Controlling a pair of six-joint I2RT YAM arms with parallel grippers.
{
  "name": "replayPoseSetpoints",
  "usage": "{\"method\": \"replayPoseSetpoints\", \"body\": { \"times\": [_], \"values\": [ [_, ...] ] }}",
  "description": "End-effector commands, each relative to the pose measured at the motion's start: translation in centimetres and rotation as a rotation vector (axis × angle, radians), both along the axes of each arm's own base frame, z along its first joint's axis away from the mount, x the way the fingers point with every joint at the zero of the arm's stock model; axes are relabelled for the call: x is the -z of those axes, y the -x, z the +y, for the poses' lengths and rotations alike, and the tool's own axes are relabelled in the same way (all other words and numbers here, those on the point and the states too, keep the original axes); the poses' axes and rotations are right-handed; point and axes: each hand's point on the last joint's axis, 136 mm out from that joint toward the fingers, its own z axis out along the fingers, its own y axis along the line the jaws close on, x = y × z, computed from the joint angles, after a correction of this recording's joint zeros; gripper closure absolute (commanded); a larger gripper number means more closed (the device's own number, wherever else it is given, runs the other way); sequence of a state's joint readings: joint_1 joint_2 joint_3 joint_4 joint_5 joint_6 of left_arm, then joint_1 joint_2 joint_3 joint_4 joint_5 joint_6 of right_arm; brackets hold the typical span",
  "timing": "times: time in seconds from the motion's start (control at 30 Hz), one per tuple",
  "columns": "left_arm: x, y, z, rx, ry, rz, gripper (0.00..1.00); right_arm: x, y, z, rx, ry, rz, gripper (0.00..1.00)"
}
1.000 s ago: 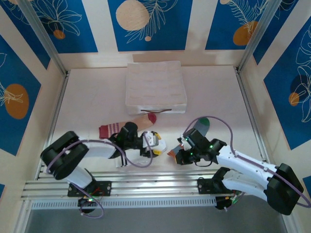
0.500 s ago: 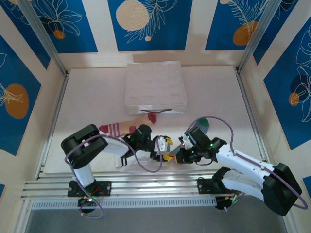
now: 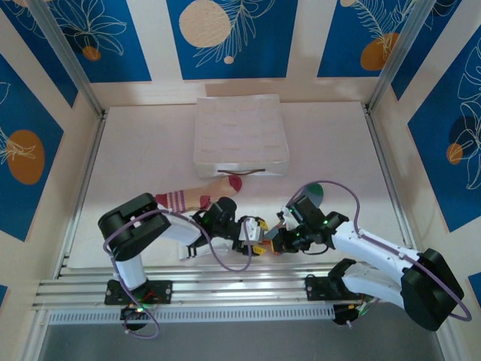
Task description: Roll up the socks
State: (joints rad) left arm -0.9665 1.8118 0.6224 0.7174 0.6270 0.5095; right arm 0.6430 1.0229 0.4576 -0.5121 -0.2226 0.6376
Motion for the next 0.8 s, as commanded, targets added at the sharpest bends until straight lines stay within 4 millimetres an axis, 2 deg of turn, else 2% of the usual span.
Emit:
{"method": "replayPoseSetpoints", "body": {
  "times": [0.0, 0.07, 0.13, 0.17, 0.23, 0.4, 0.5, 0.6, 0.77],
  "values": [
    [0.1, 0.7, -0.7, 0.045, 0.008, 0.006, 0.56, -0.3, 0.4, 0.0, 0.008, -0.028, 0.026, 0.90],
    [0.2, 0.5, -0.7, 0.040, 0.009, 0.003, 0.75, -0.5, 0.3, 0.0, 0.011, -0.029, 0.030, 0.85],
    [0.3, 0.4, -0.6, 0.030, 0.002, 0.001, 0.96, -0.8, 0.1, -0.2, 0.028, -0.016, 0.031, 0.70],
    [0.4, 0.3, -0.5, 0.020, -0.004, -0.001, 1.00, -1.3, -0.3, -0.5, 0.042, -0.007, 0.025, 0.61],
    [0.5, 0.1, -0.2, -0.001, -0.019, -0.002, 1.00, -2.2, -1.2, -1.4, 0.097, 0.017, 0.014, 0.52],
    [0.7, 0.0, 0.7, -0.050, -0.044, 0.007, 1.00, -3.3, -5.2, -5.6, 0.366, 0.034, 0.016, 0.50],
    [0.8, -0.1, 1.2, -0.079, -0.060, 0.017, 1.00, -2.5, -7.5, -7.3, 0.473, 0.030, 0.005, 0.54],
    [0.9, 0.0, 1.6, -0.096, -0.075, 0.029, 1.00, -0.9, -9.7, -8.2, 0.514, 0.060, -0.004, 0.62],
    [0.6, 0.0, 2.1, -0.121, -0.098, 0.060, 1.00, 1.2, -13.4, -7.5, 0.492, 0.070, 0.002, 0.73]
  ]
}}
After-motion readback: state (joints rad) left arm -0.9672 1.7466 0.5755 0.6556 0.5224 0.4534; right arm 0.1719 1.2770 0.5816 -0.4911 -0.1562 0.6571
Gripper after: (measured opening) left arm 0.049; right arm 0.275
